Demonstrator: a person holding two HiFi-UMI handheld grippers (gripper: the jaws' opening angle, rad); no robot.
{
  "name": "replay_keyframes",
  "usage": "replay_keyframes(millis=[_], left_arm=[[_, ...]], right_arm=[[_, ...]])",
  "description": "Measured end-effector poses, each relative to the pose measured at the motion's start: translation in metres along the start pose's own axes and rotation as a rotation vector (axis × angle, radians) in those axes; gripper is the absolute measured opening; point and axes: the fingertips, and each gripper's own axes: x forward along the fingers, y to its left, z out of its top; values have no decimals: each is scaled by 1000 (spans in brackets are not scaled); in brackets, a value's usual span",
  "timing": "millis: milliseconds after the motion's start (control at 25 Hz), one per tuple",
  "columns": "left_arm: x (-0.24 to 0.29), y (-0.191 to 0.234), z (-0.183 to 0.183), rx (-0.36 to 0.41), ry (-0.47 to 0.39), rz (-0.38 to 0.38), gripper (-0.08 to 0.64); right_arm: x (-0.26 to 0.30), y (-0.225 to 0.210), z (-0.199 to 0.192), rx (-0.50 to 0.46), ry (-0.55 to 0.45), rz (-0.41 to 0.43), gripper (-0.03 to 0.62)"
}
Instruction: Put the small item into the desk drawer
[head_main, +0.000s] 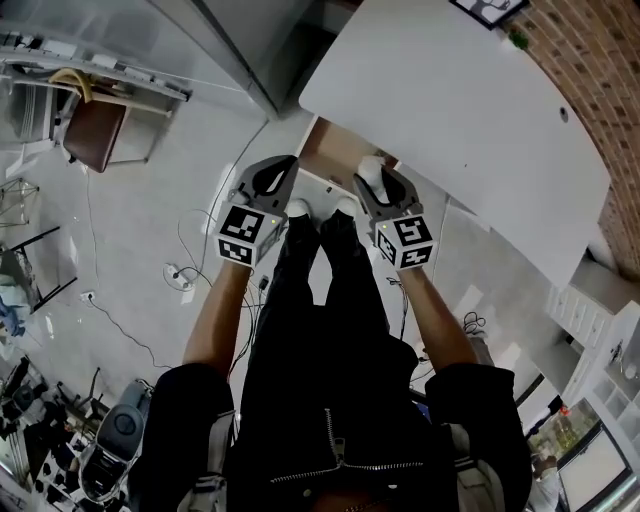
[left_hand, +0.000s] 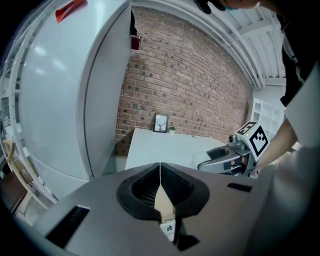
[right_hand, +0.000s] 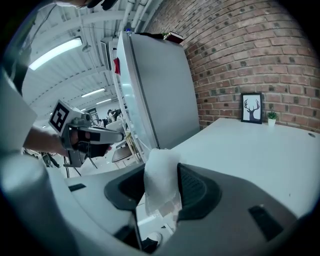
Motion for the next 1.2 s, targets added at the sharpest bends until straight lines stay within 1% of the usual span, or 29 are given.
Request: replay_keyframes(millis=[160,320,560,760,1080,1200], left_arm=[[-1,4,-16,-20,17,18,21],[-2,9,-36,-56,31,41,21],[-8,14,-66,-98,64,68,21],[-9,33,-73,-107,73,91,21],[1,34,-98,-134,102,84,21],[7,34,-107,-133,116,76,21]], right_arm=[[16,7,-23,-30,59,41,173],[36,11,-44,-41,109,74,173],[60,11,-81,-59,211,90,175],[92,4,-110,-82,281,102,175],[132,-6,-156,-92,389,125,175],[146,-11,-176,-75,430,132,175]])
